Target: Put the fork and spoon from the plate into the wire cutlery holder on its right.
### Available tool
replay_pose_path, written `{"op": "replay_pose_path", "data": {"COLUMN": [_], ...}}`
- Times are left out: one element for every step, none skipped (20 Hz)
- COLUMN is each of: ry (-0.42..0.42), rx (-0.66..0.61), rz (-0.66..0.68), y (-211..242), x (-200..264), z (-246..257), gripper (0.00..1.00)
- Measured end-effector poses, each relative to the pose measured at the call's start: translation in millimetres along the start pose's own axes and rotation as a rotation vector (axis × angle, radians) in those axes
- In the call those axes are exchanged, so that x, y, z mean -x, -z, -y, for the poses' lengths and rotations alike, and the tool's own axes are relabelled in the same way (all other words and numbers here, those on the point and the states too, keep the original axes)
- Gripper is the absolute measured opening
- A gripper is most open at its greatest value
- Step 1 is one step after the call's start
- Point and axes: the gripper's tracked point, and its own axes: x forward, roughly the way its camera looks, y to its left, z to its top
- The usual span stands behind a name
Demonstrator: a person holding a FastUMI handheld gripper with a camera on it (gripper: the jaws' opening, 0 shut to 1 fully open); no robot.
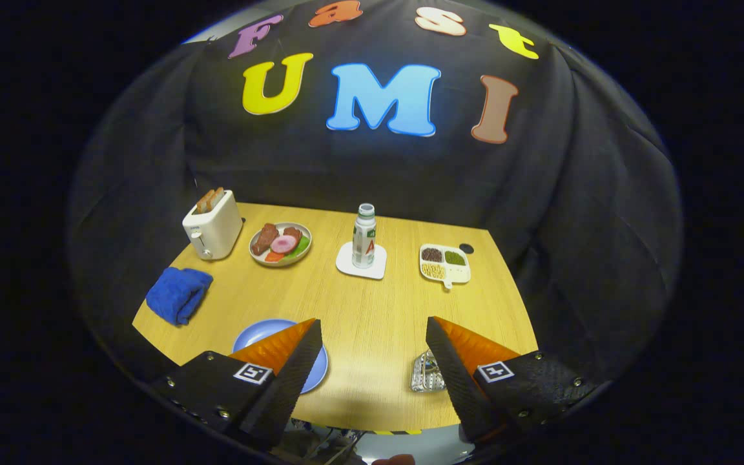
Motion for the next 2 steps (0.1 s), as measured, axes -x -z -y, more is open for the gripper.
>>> {"op": "replay_pose_path", "data": {"ry": [0.020, 0.042], "rx": [0.023, 0.054], "rz": [0.036, 0.085], "y": [-6.0, -13.3], "x": [0.9, 0.9], "z": [1.7, 4.2], "gripper": [0.99, 0.99]}}
